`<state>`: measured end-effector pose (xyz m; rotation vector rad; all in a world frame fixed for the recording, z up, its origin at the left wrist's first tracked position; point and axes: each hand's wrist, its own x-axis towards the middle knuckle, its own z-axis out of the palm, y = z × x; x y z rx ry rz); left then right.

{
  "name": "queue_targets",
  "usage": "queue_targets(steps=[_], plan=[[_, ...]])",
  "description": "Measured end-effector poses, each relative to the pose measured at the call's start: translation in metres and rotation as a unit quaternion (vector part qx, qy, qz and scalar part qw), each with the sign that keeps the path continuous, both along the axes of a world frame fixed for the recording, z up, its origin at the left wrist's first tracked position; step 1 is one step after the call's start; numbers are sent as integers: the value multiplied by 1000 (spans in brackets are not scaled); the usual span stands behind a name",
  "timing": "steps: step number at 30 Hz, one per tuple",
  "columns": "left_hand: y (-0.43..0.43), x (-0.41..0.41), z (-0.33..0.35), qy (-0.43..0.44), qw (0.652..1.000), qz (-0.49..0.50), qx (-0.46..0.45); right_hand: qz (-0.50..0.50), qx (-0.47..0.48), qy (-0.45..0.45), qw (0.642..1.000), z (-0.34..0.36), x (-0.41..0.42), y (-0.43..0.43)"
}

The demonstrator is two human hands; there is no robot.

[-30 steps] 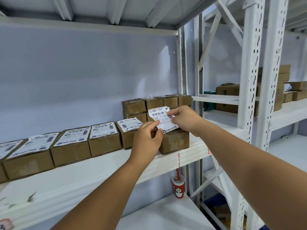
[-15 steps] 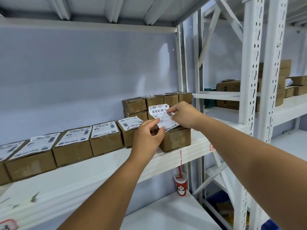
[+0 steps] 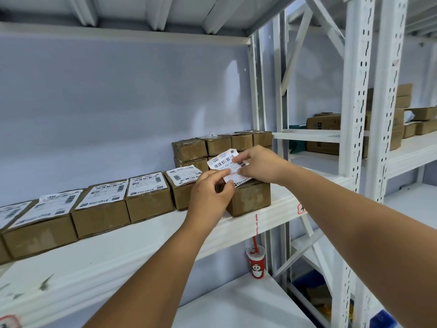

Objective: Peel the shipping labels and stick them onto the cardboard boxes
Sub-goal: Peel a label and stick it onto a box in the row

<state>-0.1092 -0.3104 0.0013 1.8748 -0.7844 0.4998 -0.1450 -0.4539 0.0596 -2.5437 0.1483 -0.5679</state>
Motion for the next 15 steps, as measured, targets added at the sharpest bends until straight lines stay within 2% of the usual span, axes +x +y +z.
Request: queue_targets(steps=[4, 15], plan=[[1, -1, 2, 8, 1000, -15, 19, 7, -65, 8, 998, -2, 0, 3], [-1, -4, 0, 11, 999, 4, 33, 19, -130, 17, 991, -3, -2, 3]])
